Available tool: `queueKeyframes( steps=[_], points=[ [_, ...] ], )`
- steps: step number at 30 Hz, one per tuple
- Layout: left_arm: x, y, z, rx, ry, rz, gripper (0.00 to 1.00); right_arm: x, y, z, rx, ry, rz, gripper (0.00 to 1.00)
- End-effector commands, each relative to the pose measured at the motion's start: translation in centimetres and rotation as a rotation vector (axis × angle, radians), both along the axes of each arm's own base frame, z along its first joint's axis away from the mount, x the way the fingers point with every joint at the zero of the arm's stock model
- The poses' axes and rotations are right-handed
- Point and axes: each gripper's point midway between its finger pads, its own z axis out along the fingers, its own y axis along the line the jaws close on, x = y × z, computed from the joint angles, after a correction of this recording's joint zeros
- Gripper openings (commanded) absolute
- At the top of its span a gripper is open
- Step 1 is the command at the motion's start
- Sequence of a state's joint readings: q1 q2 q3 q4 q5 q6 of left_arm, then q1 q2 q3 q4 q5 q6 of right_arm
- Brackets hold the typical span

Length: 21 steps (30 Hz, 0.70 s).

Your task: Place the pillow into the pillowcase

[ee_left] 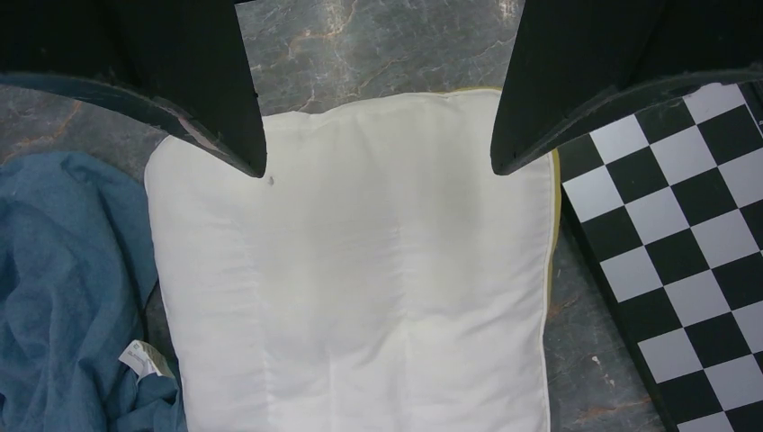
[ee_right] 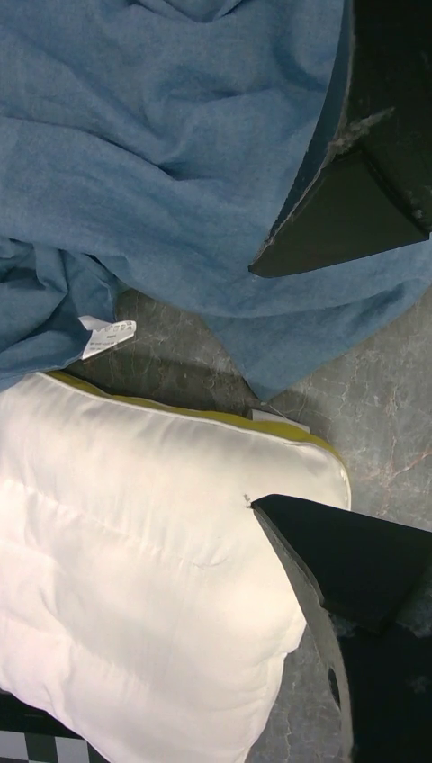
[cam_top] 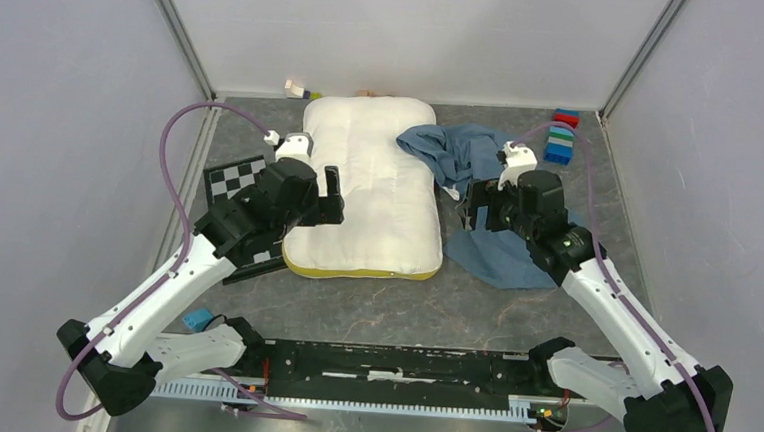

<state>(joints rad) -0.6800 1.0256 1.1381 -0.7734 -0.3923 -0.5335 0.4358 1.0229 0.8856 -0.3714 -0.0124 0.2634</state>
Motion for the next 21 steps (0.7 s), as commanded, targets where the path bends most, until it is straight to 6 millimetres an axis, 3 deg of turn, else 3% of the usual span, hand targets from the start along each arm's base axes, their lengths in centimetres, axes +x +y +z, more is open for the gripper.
queueKeyframes(
  steps=[1, 7, 12, 15, 18, 21],
  points=[
    [0.4, 0.5, 2.1, -0.038, -0.047, 0.046, 1.0, -0.3, 0.5, 0.5, -0.001, -0.024, 0.028, 0.98],
    [0.6, 1.8, 1.5, 0.024, -0.041, 0.073, 1.0, -1.3, 1.3, -0.8, -0.018, 0.005, 0.061, 0.98],
    [2.6, 2.2, -0.1, 0.061, 0.018, 0.116, 1.0, -2.4, 2.8, -2.5, -0.044, 0.046, 0.119, 0.98],
    [5.9, 3.4, -0.8, 0.02, 0.058, 0.209, 1.0, -2.7, 3.4, -4.1, -0.057, 0.068, 0.126, 0.98],
    [10.1, 3.2, -1.5, -0.083, 0.077, 0.238, 1.0, -2.8, 4.2, -5.7, -0.045, 0.099, 0.135, 0.98],
    [13.6, 3.6, -2.4, -0.074, 0.09, 0.272, 1.0, -2.8, 4.9, -6.6, -0.032, 0.114, 0.138, 0.98]
  ],
)
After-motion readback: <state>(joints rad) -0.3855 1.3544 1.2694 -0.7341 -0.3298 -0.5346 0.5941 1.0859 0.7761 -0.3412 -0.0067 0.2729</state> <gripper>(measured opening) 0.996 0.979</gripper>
